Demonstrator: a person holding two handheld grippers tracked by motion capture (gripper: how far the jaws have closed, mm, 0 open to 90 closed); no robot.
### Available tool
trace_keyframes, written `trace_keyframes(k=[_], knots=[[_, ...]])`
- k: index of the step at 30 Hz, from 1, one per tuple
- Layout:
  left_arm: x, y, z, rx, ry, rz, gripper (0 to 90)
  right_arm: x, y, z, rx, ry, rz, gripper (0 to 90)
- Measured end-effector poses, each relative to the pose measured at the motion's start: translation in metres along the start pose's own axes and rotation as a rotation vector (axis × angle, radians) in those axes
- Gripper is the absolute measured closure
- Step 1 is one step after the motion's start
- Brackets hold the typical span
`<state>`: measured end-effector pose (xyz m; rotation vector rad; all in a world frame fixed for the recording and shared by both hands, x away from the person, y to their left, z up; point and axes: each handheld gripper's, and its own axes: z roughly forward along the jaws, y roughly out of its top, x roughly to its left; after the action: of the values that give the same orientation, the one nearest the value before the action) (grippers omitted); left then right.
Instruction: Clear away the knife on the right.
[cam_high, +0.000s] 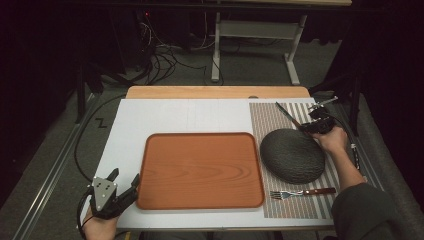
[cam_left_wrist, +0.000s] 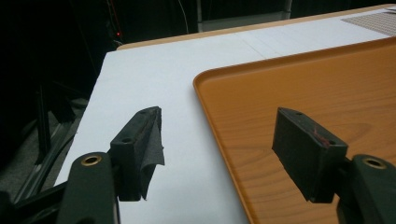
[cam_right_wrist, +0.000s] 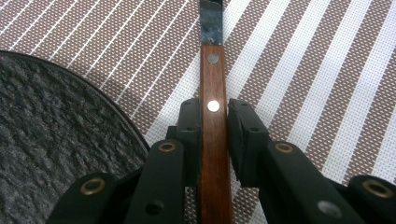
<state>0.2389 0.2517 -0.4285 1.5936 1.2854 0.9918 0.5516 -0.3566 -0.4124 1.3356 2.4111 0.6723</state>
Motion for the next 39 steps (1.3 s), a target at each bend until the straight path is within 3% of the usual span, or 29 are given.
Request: trace_keyframes(k=[4,8,19,39], knots=[[0.0,0.0,0.0,0.002,-0.001,0.003,33.0,0.002,0.001,0.0,0.009,-0.013,0.009,77.8],[-0.001,0.001,0.0,-0.004,-0.005,0.007,33.0,0.011,0.007,0.0,0.045,-0.073,-0.009,77.9],[0.001,0.002,0.001,-0.003,-0.004,0.011,33.1,0.016,0.01,-0.01,0.028,-0.12,-0.02,78.0],[0.005,0.006,0.006,-0.009,-0.02,0.023,33.1,0.043,0.008,-0.045,-0.04,-0.088,-0.024,78.0]])
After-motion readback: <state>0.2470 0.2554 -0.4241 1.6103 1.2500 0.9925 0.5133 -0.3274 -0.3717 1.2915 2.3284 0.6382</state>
